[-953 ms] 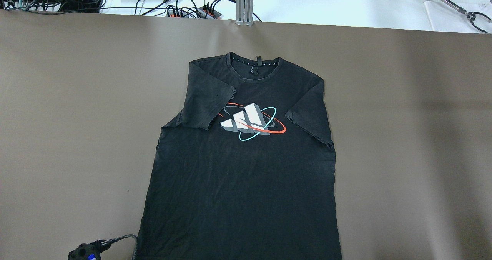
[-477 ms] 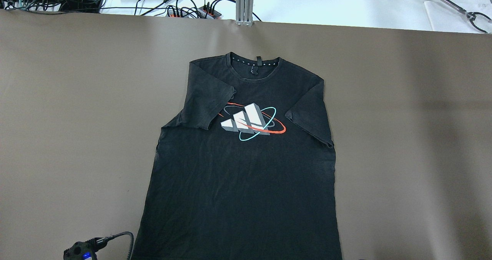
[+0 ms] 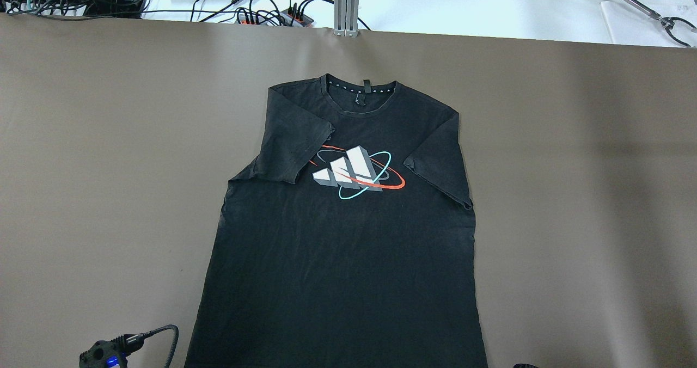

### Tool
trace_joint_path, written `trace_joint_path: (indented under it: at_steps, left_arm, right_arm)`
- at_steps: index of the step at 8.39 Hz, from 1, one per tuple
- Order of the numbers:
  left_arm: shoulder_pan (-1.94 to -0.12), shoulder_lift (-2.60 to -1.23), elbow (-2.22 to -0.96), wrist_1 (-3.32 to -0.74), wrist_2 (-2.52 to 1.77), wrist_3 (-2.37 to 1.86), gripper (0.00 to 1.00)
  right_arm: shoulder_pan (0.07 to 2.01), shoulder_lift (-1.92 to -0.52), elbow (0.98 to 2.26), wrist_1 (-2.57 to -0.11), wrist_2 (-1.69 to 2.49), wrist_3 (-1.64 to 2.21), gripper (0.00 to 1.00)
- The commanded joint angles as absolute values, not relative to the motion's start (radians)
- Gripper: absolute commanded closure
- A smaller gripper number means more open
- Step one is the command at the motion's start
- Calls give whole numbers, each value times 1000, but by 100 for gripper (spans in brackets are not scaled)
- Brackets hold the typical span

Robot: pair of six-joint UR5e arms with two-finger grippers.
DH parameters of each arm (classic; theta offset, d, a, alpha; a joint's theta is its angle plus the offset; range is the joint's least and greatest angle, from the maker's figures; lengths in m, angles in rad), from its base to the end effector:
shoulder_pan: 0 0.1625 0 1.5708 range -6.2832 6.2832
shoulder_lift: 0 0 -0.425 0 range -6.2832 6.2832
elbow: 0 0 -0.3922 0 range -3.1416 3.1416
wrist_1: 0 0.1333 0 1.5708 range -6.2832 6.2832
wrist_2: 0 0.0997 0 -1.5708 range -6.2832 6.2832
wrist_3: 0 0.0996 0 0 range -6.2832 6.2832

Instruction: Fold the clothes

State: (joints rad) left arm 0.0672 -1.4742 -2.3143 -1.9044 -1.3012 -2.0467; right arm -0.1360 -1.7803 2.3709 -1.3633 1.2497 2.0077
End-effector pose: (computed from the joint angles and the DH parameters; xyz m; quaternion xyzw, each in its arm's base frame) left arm 0.4170 -0.1321 0.3197 -0.0109 0.4813 -0.2394 0.8432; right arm -0.3935 -0.1124 0.3544 0.0329 -0.4095 0.1977 0.8900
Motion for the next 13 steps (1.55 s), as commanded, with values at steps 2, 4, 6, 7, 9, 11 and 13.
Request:
trace_joint_path:
  at_steps: [2,4,6,7,9,11,13]
  left_arm:
    - [-105,-1477,-2367,-1899,-1454,-2001,100]
    - [-281,-1567,-2309,-1898,-1549,-1779,100]
    - [-502,-1679,-2182,-1899,-1728,-1664,100]
    - [-573,-1719,-2127,-1898,-1756,-1614,100]
    - [-668,-1807,-2022,-1896,-1811,-1568,100]
    - [-712,-1830,-2002,-1894,-1819,-1566,100]
    - [-733,-1912,-1993,-1811,-1821,-1568,100]
  right_arm:
    - [31,-1656,2422,-1451,1355,1845,100]
    - [289,-1468,2343,-1572,1605,1584,100]
    - [473,-1390,2238,-1631,1722,1466,100]
    - [544,-1390,2220,-1635,1741,1371,100]
    - [671,-1390,2162,-1638,1765,1223,100]
    - [791,-1387,2137,-1641,1772,1143,100]
    - [847,-1275,2035,-1641,1770,1143,100]
